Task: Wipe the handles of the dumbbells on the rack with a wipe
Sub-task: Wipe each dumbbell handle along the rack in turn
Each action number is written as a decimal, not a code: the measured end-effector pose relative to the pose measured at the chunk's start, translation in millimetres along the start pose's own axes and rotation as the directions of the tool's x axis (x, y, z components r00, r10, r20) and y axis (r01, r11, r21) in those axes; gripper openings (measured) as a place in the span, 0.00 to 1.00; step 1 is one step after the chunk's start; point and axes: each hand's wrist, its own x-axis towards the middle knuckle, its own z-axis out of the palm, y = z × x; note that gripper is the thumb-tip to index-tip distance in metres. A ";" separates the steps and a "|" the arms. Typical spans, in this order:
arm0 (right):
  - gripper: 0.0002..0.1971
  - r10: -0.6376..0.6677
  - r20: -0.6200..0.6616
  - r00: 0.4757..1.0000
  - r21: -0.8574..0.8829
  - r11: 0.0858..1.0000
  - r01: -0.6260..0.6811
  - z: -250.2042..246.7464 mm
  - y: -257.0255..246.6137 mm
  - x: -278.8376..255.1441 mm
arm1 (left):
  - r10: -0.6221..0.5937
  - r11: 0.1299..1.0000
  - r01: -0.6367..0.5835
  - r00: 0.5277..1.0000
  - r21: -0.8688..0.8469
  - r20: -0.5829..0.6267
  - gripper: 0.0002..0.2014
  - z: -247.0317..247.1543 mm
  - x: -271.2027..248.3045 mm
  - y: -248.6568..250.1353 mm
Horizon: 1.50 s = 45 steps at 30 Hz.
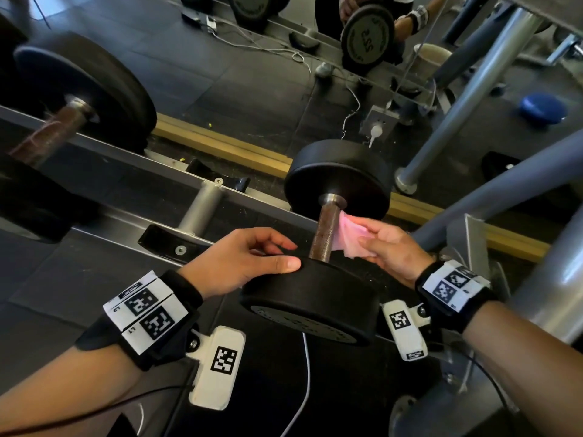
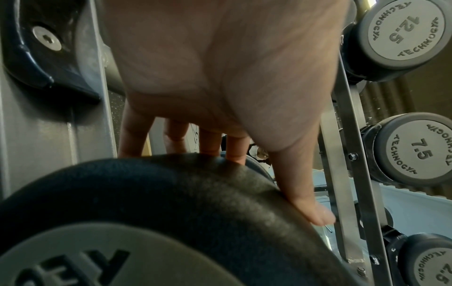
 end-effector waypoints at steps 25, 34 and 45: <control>0.21 0.120 0.167 0.979 0.352 0.920 -0.173 -2.1 -12.5 -0.7 | 0.022 1.000 -0.023 0.999 -0.021 -0.049 0.21 6.3 -4.6 3.7; 0.24 0.140 0.231 0.963 -0.010 0.990 -0.141 -13.4 -24.5 -15.8 | 0.002 0.997 -0.012 0.992 -0.082 -0.123 0.21 18.5 -12.6 7.5; 0.11 0.066 0.097 0.993 -0.289 0.957 -0.036 12.9 -33.2 3.6 | -0.023 0.999 0.016 0.985 -0.045 -0.169 0.23 15.6 -9.0 -0.1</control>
